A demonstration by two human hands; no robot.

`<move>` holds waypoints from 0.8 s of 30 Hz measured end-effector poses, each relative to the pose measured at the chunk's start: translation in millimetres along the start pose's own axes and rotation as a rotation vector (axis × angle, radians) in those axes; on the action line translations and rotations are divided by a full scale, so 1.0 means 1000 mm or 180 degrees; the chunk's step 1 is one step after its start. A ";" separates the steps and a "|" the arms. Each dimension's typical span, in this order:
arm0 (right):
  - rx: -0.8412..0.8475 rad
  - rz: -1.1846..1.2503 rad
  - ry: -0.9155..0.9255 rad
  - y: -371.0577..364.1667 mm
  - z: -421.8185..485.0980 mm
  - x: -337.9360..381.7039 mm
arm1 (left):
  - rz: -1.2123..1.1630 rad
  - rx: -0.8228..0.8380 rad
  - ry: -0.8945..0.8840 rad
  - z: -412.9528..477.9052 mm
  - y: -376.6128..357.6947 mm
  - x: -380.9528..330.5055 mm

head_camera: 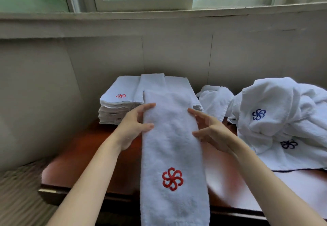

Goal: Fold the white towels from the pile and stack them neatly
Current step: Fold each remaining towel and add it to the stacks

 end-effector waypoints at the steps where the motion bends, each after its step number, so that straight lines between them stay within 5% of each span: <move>1: 0.0026 -0.0061 0.0096 -0.009 0.005 0.012 | -0.0033 -0.0016 -0.0066 -0.001 0.008 -0.012; 9: 0.0418 0.0001 0.0461 -0.079 0.115 0.115 | 0.0375 -0.0236 -0.0232 0.064 0.124 -0.110; 13: 0.0051 -0.0229 0.0529 -0.095 0.232 0.158 | 0.0476 -0.0697 -0.0231 0.158 0.185 -0.139; 16: -0.0227 -0.0408 0.0328 -0.095 0.318 0.136 | 0.0412 -0.0864 0.0415 0.217 0.215 -0.085; 19: -0.0386 -0.1069 -0.0658 -0.085 0.373 0.049 | 0.0873 -0.0469 0.1433 0.234 0.220 0.012; 22: -0.0749 -0.2174 -0.0921 -0.072 0.404 -0.003 | 0.0970 -0.0691 0.1495 0.244 0.230 0.064; 24: -0.1035 -0.2122 -0.0738 -0.070 0.414 -0.010 | 0.0919 -0.0811 0.1382 0.251 0.235 0.075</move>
Point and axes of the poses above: each hand's wrist, its own z-axis towards the middle knuckle, its own y-axis out of the back of the hand, x = y × z, the point moved 6 cm from there along z, towards the middle knuckle, and after that the axes turned 4 degrees about z, right-handed, at the moved point
